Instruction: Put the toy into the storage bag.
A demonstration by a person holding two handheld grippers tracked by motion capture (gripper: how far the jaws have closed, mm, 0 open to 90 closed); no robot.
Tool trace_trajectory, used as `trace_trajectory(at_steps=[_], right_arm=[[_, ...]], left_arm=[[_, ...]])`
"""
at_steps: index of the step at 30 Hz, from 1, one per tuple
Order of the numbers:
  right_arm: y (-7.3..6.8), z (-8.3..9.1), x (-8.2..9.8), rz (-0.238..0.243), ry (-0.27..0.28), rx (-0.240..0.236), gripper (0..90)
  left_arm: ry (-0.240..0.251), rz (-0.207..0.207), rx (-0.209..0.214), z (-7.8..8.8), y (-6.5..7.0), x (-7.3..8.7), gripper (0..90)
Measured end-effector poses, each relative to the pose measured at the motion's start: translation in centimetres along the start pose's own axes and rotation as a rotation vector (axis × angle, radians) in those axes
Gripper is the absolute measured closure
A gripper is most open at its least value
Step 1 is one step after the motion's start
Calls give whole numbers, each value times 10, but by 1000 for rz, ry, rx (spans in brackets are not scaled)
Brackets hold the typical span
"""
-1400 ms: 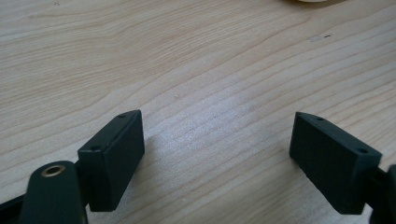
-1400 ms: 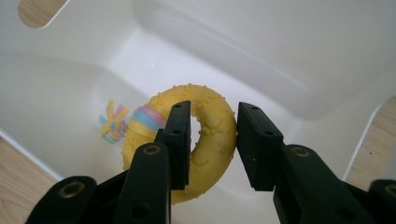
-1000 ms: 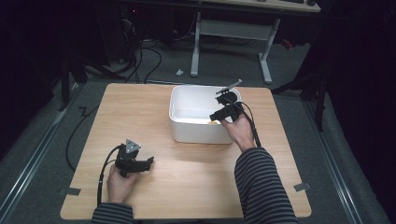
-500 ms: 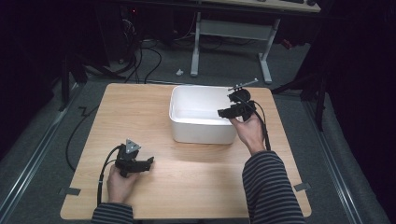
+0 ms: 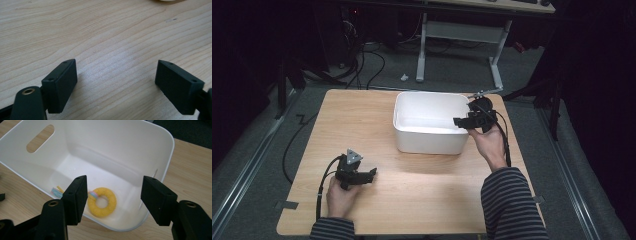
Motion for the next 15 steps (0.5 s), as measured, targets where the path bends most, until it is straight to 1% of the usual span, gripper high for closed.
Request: trace_trajectory(at_steps=[2, 6, 9, 15], right_arm=[[1, 3, 2, 5, 3, 6, 381], [2, 10, 4, -3, 20, 6, 380], [3, 16, 6, 1, 40, 4, 381], [6, 27, 11, 1, 61, 5, 379]], left_arm=[[0, 0, 0, 0, 0, 0, 183], [0, 0, 0, 0, 0, 0, 183], [0, 0, 0, 0, 0, 0, 183], [0, 0, 0, 0, 0, 0, 183]])
Point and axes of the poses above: each handheld gripper's, and its own axes: z roughly backward along the jaws, x roughly out of its underside, y roughly to its right, the point moved 7 cm from there along -z, roughly forward along the jaws, and after that the axes turned 7 degrees about -x, right-handed, at the moved point
